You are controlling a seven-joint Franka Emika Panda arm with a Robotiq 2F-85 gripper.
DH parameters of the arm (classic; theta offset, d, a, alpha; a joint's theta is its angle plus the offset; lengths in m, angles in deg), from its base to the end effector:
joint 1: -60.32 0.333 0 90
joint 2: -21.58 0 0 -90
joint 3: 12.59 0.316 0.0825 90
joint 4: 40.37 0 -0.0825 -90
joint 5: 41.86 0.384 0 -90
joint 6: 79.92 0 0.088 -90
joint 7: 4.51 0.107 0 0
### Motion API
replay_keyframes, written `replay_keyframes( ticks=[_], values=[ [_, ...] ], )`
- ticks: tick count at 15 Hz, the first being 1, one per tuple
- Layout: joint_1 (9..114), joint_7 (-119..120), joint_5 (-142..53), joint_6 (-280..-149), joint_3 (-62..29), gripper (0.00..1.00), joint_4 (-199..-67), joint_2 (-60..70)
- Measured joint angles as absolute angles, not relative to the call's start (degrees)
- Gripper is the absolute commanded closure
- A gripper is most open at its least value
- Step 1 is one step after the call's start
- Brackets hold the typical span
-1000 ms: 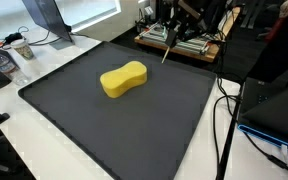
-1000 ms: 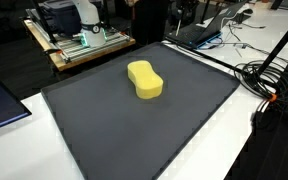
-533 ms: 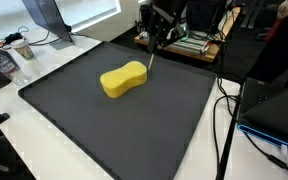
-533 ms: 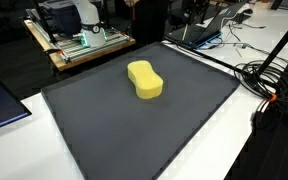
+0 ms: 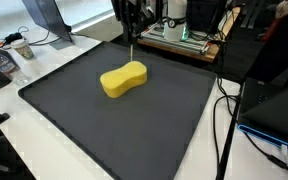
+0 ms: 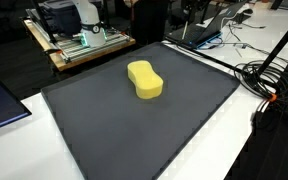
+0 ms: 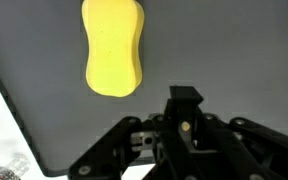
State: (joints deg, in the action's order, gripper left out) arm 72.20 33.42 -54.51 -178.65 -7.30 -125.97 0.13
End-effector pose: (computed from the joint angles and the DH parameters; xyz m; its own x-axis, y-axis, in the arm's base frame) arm 0.6347 0.1665 0.4470 0.9499 -0.3124 -0.0064 -0.3027 -0.9252 0.2287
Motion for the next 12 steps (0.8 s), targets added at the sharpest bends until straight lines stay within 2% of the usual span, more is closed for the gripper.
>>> replay_keyframes(
  ticks=[5, 12],
  values=[
    [69.0, 24.1, -52.0, -178.6, -8.5, 0.96, -130.1, 5.7],
    [64.5, 10.4, -49.0, -180.1, -9.9, 0.96, -147.1, 24.1]
  ],
)
